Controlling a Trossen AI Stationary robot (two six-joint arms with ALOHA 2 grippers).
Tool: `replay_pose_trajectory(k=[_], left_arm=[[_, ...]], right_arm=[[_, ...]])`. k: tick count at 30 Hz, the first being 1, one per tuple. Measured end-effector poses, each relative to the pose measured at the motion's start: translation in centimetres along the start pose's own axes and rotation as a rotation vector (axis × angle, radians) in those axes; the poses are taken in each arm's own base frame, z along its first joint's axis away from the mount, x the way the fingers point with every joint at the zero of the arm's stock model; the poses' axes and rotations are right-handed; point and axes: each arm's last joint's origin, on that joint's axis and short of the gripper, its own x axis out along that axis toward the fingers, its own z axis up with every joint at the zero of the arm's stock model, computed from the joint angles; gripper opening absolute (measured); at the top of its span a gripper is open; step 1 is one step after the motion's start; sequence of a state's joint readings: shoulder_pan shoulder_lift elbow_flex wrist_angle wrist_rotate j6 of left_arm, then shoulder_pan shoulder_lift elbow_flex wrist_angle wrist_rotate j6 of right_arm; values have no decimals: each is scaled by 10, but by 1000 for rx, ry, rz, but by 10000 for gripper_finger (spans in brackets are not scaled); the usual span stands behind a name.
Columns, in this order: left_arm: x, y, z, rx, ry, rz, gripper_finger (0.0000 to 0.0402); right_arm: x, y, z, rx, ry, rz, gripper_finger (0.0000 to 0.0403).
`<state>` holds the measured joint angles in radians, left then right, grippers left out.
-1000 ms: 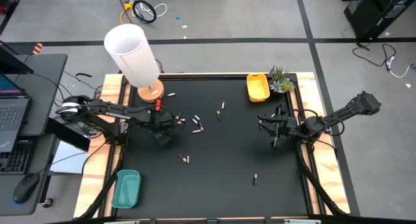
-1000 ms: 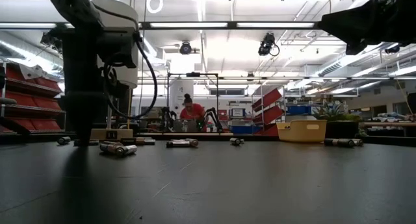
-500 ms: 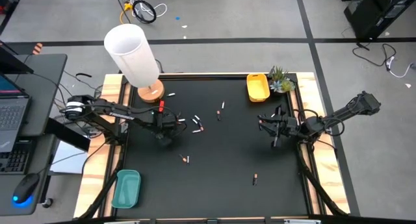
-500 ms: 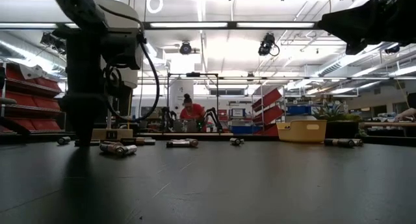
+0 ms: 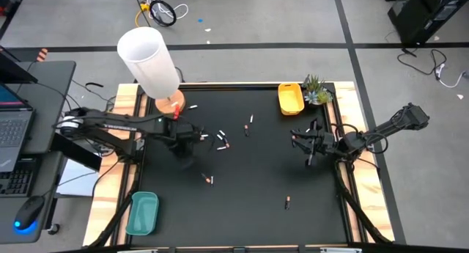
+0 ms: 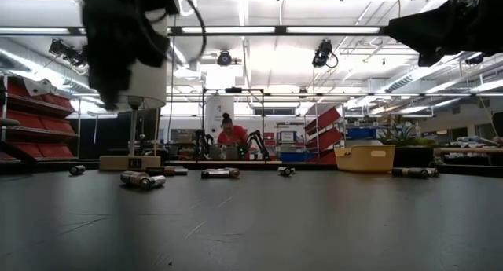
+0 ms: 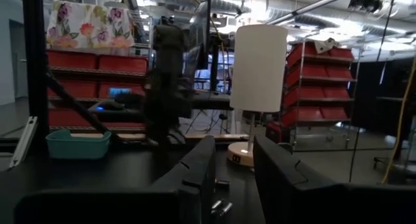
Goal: Sort batteries
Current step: Put the silver battery into the blue bin
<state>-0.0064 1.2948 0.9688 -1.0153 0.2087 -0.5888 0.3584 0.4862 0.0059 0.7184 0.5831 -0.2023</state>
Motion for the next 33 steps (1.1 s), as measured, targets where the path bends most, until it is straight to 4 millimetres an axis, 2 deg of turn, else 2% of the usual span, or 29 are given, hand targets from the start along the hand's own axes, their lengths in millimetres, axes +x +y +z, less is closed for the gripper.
replay_pose_trajectory(k=[5,9,15,20,25,30,33], left_arm=[[-10,-37,-35,-107,191,-18,31],[-12,-63,-72,-218,285,19,31],[-7,-87,-129,-345,382,108,31],[2,-91,-153,-375,318,143,31],[28,-85,-158,-384,291,104,36],[62,-70,-162,-382,293,65,38],[74,-63,-164,-382,293,54,39]], right_arm=[[0,-2,4,-41,-27,-45,91],[0,-3,7,-61,-55,-69,91],[-1,-5,14,-82,-109,-87,91],[-2,-6,18,-93,-148,-92,91],[-2,-6,20,-93,-169,-81,91],[-2,-6,21,-104,-176,-85,91],[-2,-7,22,-116,-185,-89,91]])
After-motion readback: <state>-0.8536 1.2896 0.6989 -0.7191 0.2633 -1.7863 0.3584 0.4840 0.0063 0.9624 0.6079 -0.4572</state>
